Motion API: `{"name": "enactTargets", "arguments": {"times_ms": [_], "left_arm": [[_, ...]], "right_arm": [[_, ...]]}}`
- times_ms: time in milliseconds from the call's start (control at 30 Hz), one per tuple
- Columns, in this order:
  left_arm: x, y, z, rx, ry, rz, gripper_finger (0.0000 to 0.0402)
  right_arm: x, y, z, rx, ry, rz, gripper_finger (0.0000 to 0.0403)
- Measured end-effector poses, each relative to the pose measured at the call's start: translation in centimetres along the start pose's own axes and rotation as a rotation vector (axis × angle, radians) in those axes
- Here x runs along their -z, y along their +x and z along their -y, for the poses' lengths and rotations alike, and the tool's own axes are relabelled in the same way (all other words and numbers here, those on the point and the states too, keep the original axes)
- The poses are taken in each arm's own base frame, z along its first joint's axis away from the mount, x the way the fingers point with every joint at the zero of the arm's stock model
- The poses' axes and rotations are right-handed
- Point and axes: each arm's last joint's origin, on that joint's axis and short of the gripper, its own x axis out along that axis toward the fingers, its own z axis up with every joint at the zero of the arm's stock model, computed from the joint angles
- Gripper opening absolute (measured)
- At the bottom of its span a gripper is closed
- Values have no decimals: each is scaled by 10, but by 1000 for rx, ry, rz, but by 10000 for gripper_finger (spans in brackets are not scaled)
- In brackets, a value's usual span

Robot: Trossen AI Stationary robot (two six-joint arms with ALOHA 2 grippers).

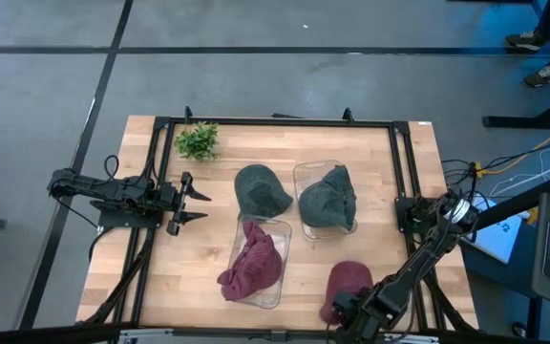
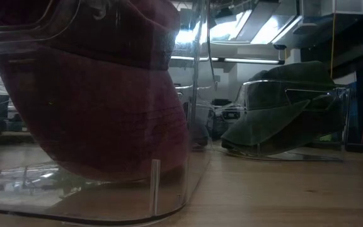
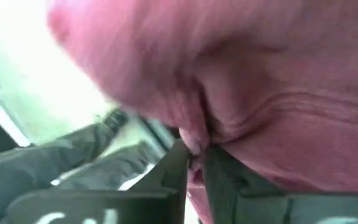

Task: Pick & Place hat
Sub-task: Put the red cap into the left transparent bin

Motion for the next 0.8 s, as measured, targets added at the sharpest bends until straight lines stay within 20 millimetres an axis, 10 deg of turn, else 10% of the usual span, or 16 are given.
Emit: {"name": "enactTargets", "arguments": {"times_ms": [800], "left_arm": [[0,0,0,0,0,0,214]], "right_arm": [[-23,-74,-17,-247,46,225,3]]}}
